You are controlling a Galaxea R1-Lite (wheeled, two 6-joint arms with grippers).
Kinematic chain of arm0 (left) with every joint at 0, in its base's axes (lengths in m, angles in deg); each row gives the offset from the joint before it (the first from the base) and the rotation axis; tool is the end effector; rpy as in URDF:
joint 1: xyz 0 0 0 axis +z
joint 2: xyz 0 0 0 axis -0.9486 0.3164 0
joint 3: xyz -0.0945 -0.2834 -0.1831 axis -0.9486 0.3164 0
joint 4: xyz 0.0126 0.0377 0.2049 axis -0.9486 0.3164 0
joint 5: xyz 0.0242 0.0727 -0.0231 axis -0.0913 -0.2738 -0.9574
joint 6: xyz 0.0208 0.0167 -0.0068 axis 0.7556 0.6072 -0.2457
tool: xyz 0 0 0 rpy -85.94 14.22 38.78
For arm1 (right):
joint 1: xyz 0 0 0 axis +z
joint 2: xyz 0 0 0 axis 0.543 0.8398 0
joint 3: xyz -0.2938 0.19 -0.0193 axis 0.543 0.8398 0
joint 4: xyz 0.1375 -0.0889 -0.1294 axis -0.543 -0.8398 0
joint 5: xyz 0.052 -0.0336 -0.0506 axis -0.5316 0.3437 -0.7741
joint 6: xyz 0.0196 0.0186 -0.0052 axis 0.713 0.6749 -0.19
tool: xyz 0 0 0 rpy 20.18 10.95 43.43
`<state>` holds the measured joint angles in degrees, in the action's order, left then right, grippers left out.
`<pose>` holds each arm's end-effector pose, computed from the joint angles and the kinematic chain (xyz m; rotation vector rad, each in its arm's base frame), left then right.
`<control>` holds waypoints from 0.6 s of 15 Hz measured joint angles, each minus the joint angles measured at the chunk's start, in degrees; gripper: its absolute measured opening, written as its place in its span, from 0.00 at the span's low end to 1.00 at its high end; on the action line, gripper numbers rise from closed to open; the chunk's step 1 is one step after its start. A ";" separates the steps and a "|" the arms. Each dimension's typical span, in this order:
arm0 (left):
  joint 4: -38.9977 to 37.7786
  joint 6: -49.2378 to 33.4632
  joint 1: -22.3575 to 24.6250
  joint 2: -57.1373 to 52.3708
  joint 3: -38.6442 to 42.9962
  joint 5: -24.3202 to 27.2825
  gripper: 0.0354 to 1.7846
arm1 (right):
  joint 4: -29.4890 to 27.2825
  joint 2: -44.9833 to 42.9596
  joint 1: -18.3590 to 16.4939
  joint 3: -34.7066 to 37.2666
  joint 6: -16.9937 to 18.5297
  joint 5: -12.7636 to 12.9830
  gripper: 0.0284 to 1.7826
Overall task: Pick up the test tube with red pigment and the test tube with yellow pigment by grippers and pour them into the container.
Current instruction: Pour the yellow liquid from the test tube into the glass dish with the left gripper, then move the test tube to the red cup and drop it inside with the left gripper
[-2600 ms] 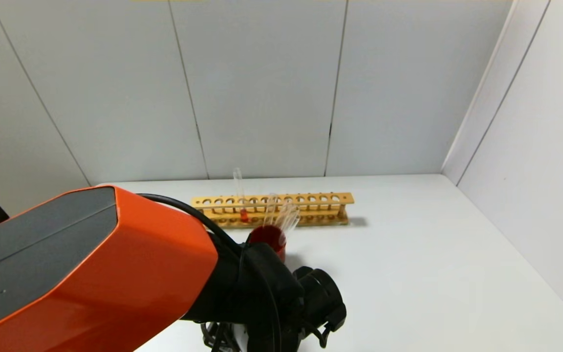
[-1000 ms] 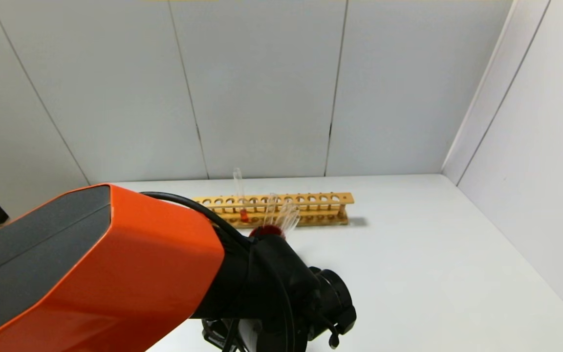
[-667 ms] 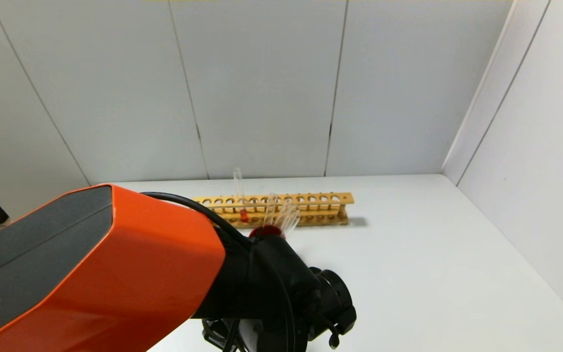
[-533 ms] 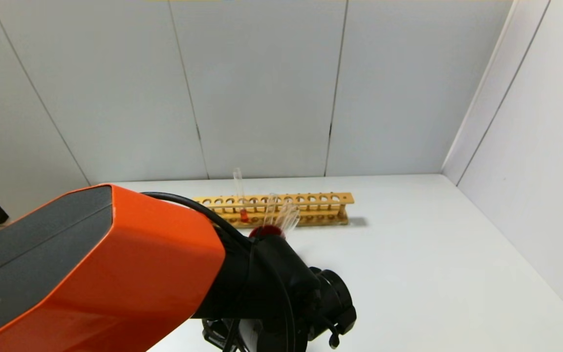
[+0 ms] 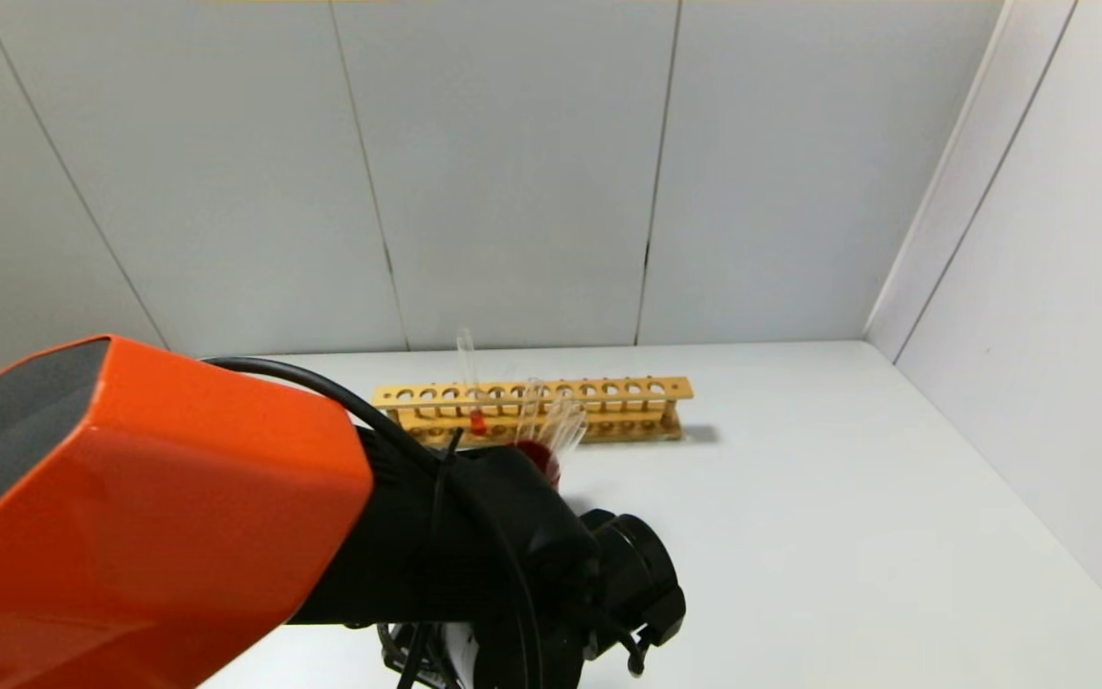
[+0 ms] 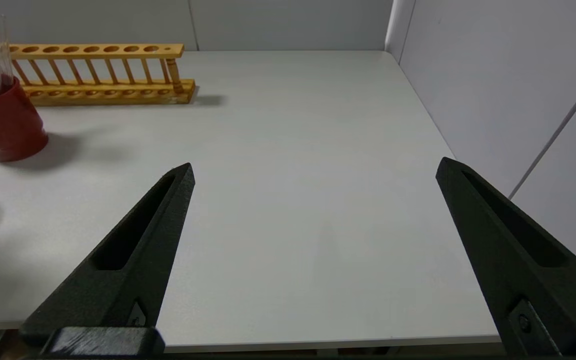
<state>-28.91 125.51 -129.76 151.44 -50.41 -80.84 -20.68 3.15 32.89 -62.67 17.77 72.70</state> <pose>0.2128 -0.3037 0.1274 2.0261 0.8909 -0.5562 -0.0484 0.0000 0.0746 -0.0002 0.0076 -0.0027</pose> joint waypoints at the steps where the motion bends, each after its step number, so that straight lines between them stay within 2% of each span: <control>1: -1.57 -0.40 0.24 -1.16 1.16 0.95 0.16 | 0.00 0.00 -0.02 0.00 0.00 0.02 0.95; 4: -6.77 -5.56 1.35 -5.52 5.32 4.68 0.16 | 0.00 0.00 -0.02 0.00 0.00 0.00 0.95; 9: -10.73 -18.43 2.73 -13.18 10.67 12.90 0.16 | 0.00 0.00 -0.02 0.00 0.00 0.00 0.95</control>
<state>-39.64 107.08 -127.03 138.26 -39.74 -67.94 -20.68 3.15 32.86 -62.67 17.77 72.70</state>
